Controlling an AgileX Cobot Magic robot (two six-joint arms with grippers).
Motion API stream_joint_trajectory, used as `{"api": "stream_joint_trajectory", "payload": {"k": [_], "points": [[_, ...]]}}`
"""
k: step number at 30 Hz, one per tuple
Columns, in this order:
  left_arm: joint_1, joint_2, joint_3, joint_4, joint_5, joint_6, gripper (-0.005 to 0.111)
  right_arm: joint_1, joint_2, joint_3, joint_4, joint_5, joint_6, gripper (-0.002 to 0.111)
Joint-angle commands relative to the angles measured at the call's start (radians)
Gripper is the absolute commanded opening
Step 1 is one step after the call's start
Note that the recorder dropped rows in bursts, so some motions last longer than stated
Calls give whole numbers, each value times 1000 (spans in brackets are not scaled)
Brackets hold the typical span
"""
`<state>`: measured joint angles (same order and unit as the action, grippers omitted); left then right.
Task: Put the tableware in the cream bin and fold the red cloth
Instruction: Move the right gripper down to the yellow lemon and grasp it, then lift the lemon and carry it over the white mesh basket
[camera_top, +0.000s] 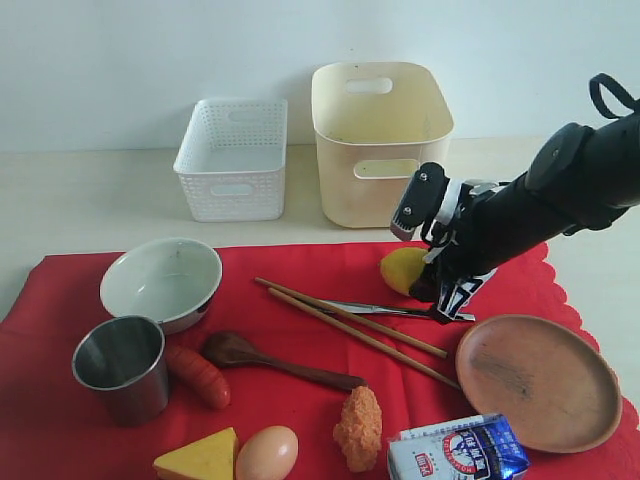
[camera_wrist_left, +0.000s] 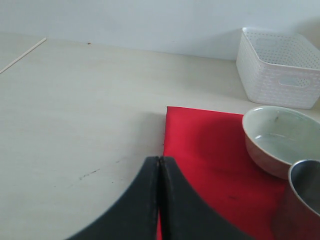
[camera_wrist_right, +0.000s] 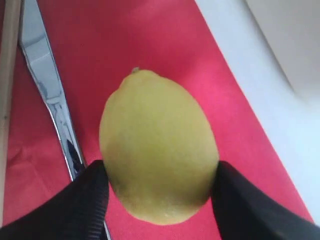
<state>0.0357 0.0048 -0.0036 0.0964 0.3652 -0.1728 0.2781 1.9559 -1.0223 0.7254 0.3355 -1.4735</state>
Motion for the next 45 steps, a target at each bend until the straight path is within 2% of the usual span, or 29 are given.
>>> {"api": "stream_joint_trajectory", "payload": {"k": [1, 4, 5, 10, 18, 23, 28, 37, 45], "points": [[2, -5, 4, -1, -10, 0, 1, 2, 11, -6, 6, 0, -1, 24], [2, -5, 4, -1, -10, 0, 1, 2, 11, -6, 7, 2, 40, 4], [2, -5, 4, -1, -10, 0, 1, 2, 11, -6, 11, 4, 49, 0], [2, -5, 4, -1, -10, 0, 1, 2, -16, -6, 100, 27, 56, 0], [2, -5, 4, -1, -10, 0, 1, 14, -124, -6, 276, 161, 56, 0], [2, -5, 4, -1, -10, 0, 1, 76, -192, -6, 341, 168, 56, 0], [2, -5, 4, -1, -10, 0, 1, 179, -210, -64, 384, 160, 104, 0], [2, -5, 4, -1, -10, 0, 1, 346, -178, -242, 384, -99, 298, 0], [2, -5, 4, -1, -10, 0, 1, 412, -20, -444, 384, -245, 404, 0]]}}
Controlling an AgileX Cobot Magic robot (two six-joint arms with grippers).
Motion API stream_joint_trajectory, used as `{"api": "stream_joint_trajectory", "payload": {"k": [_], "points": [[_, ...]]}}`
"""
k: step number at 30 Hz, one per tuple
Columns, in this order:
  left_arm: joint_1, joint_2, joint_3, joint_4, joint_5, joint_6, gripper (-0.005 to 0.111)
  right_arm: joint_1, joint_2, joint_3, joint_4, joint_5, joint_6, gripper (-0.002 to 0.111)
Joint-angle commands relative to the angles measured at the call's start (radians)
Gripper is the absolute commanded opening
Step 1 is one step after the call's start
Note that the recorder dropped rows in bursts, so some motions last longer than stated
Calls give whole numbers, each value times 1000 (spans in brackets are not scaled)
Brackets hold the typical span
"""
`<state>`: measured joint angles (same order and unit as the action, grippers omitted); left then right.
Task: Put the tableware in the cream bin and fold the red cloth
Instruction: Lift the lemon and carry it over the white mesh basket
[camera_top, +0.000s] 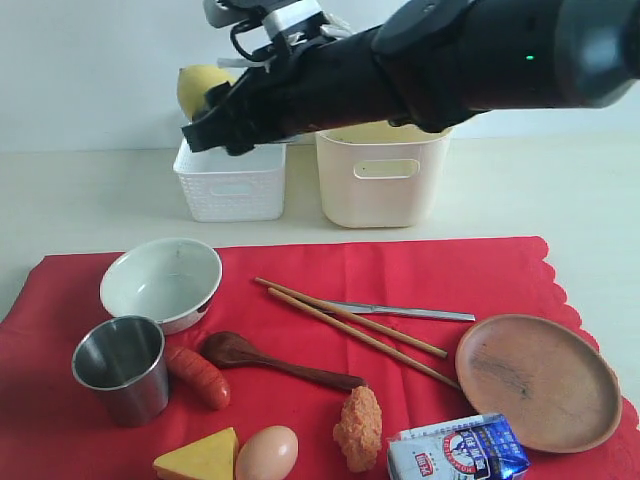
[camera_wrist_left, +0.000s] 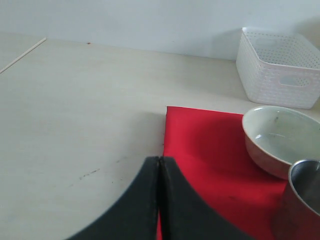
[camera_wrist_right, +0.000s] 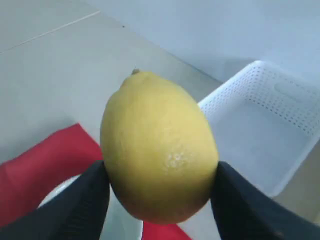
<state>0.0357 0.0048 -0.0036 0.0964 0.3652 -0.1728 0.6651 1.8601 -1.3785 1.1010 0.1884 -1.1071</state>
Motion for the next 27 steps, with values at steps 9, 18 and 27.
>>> {"api": "stream_joint_trajectory", "payload": {"k": [9, 18, 27], "points": [[2, -5, 4, -1, -10, 0, 1, 45, 297, -292, 8, -294, 100, 0], [2, -5, 4, -1, -10, 0, 1, 67, 450, -435, 27, -460, 130, 0], [2, -5, 4, -1, -10, 0, 1, 90, 579, -552, 211, -652, -76, 0]]}}
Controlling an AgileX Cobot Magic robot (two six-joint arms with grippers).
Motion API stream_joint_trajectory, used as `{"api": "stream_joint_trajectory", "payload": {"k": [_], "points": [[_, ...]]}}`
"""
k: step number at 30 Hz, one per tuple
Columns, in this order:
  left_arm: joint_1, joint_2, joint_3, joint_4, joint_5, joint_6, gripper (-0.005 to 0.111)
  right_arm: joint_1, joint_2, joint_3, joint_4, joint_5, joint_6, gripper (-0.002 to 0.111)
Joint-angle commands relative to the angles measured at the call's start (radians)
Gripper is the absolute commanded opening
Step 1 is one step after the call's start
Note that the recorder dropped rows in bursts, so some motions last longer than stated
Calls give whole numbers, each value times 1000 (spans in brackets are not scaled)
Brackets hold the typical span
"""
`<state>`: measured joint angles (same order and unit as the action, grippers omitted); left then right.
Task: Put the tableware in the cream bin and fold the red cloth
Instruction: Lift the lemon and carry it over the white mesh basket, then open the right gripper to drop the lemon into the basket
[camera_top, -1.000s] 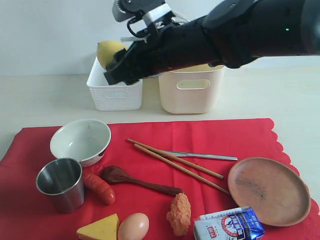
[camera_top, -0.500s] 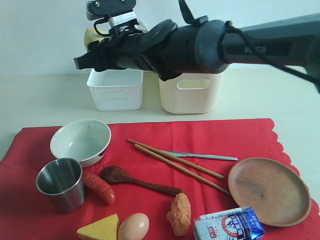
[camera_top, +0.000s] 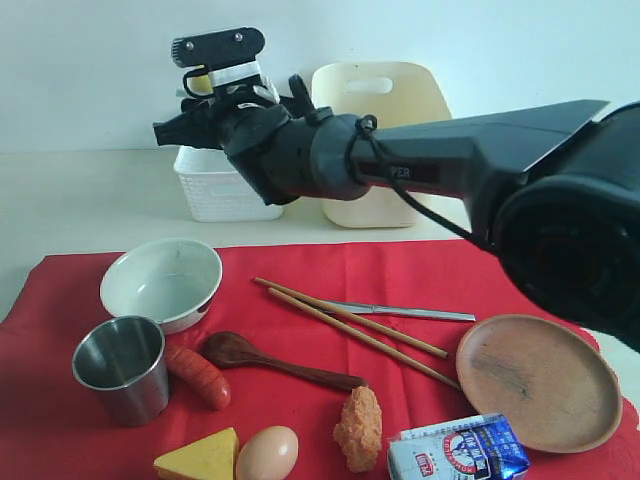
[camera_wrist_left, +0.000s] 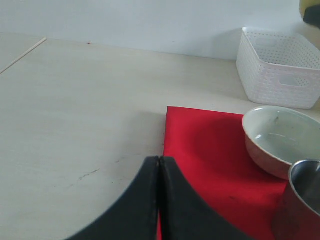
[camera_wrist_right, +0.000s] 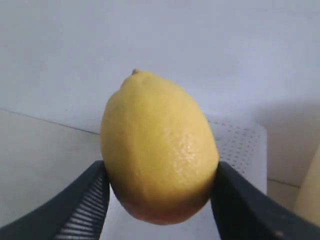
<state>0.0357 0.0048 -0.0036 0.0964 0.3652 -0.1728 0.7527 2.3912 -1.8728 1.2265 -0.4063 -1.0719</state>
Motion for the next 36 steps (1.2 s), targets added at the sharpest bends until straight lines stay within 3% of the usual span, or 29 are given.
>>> {"api": "stream_joint_trajectory", "payload": {"k": [1, 13, 16, 20, 24, 31, 36], "points": [[2, -5, 4, -1, -10, 0, 1, 2, 63, -71, 107, -69, -140, 0], [2, -5, 4, -1, -10, 0, 1, 2, 151, -92, 123, -142, -228, 2], [2, -5, 4, -1, -10, 0, 1, 2, 151, -92, 123, -140, -228, 18], [2, -5, 4, -1, -10, 0, 1, 2, 145, -92, 123, -143, -236, 50], [2, -5, 4, -1, -10, 0, 1, 2, 121, -92, 125, -145, -236, 70], [2, -5, 4, -1, -10, 0, 1, 2, 78, -92, 126, -148, -236, 74], [2, -5, 4, -1, -10, 0, 1, 2, 47, -92, 241, -150, -305, 74]]}}
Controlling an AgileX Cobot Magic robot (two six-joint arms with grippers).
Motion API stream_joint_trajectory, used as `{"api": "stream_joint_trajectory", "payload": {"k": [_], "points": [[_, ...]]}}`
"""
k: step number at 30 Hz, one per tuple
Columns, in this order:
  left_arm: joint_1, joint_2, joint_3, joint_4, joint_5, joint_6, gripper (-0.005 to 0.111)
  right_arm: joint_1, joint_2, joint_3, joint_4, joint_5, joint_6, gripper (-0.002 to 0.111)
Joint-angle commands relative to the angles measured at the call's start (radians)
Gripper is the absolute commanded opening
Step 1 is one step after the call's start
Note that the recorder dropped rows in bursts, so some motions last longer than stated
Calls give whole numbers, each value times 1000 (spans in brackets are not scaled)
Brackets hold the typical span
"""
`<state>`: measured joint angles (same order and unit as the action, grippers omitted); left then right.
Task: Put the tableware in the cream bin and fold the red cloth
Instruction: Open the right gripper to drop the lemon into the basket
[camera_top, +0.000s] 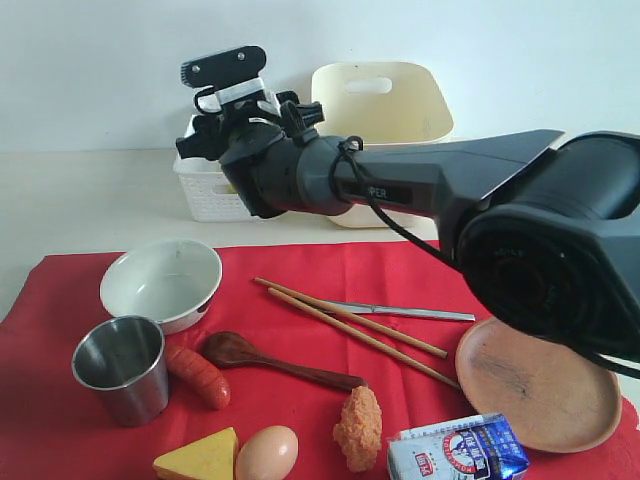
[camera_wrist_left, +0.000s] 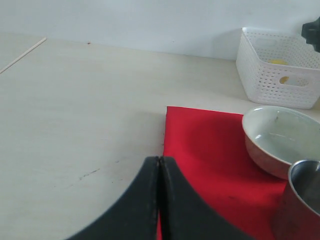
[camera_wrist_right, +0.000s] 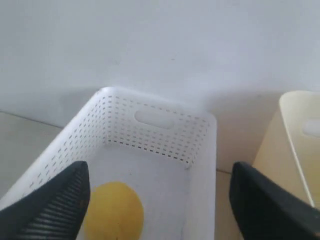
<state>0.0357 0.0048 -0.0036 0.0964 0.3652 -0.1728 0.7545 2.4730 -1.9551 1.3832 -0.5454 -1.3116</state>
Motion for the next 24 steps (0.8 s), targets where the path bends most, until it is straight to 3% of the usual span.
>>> {"api": "stream_joint_trajectory", "payload": {"k": [1, 7, 13, 24], "points": [[2, -5, 4, -1, -10, 0, 1, 1, -43, -10, 123, -10, -101, 74], [2, -5, 4, -1, -10, 0, 1, 1, -92, -10, 361, -10, -370, 74], [2, -5, 4, -1, -10, 0, 1, 63, -126, -5, 361, -192, -521, 71], [2, -5, 4, -1, -10, 0, 1, 179, -144, -7, 361, -299, -795, 71]]}}
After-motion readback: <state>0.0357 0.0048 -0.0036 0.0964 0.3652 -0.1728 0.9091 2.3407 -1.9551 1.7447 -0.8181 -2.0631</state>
